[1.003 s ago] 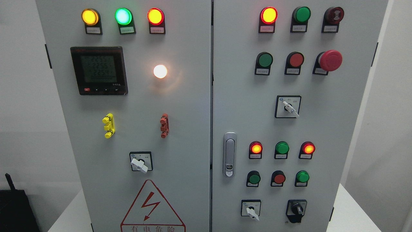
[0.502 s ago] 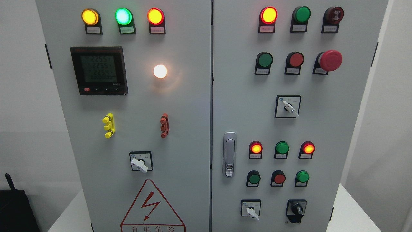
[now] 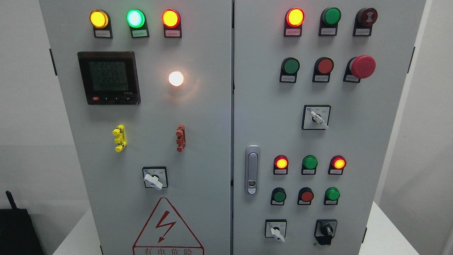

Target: Trip black knob to open circuit

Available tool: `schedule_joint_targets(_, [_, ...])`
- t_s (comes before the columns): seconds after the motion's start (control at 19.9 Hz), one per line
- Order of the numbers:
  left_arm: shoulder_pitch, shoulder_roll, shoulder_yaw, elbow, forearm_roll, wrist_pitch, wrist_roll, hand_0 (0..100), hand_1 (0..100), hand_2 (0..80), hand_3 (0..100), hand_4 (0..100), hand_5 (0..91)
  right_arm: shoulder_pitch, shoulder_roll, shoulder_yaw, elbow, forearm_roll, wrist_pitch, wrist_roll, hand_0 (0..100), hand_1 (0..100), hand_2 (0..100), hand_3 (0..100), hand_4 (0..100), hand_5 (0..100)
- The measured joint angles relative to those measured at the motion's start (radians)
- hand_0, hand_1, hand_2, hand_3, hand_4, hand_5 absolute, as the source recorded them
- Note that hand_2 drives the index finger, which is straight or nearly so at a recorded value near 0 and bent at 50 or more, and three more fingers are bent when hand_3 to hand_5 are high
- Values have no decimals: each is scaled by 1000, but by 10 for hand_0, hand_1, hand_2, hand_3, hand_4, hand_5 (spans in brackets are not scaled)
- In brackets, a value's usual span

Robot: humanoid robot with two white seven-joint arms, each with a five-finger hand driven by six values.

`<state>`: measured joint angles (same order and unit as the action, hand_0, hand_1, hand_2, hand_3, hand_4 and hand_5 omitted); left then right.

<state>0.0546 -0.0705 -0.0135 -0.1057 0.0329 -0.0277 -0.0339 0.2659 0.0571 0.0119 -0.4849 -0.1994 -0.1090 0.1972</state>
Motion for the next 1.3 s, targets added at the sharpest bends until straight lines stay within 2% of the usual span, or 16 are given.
schedule_joint_targets(0.25, [0, 0, 0, 0, 0, 0, 0, 120, 389, 0, 0, 0, 0, 5, 0, 0, -50, 0, -98, -3, 190, 307, 0, 78, 8, 0])
schedule_joint_targets(0.45, [0, 0, 0, 0, 0, 0, 0, 120, 389, 0, 0, 0, 0, 33, 0, 0, -130, 0, -136, -4, 183, 357, 0, 223, 172, 0])
schedule_joint_targets(0.5, [0, 0, 0, 0, 0, 0, 0, 120, 389, 0, 0, 0, 0, 40, 0, 0, -156, 0, -140, -5, 178, 374, 0, 304, 239, 26])
schedule_joint_targets(0.55, [0, 0, 0, 0, 0, 0, 0, 120, 389, 0, 0, 0, 0, 45, 0, 0, -179, 0, -145, -5, 177, 381, 0, 312, 244, 36])
schedule_joint_targets(0.65, [0, 0, 0, 0, 0, 0, 0, 120, 389, 0, 0, 0, 0, 48, 0, 0, -213, 0, -181, -7, 173, 406, 0, 453, 329, 105])
schedule_joint_targets(0.7, [0, 0, 0, 0, 0, 0, 0, 120, 389, 0, 0, 0, 0, 49, -1, 1, -222, 0, -202, -11, 174, 410, 0, 469, 336, 113])
schedule_joint_targets(0.8, [0, 0, 0, 0, 0, 0, 0, 120, 389, 0, 0, 0, 0, 50, -1, 4, -241, 0, -231, -25, 182, 443, 0, 586, 408, 196])
schedule_joint_targets(1.0, [0, 0, 0, 0, 0, 0, 0, 120, 389, 0, 0, 0, 0, 52, -3, 6, -273, 0, -298, -29, 196, 493, 0, 640, 462, 269])
schedule_joint_targets(1.1, [0, 0, 0, 0, 0, 0, 0, 120, 389, 0, 0, 0, 0, 52, -3, 6, -288, 0, -329, -30, 224, 532, 0, 669, 536, 344])
schedule_joint_targets(1.3, [0, 0, 0, 0, 0, 0, 0, 120, 389, 0, 0, 0, 0, 54, -5, 0, -356, 0, -344, -31, 248, 579, 0, 709, 606, 441])
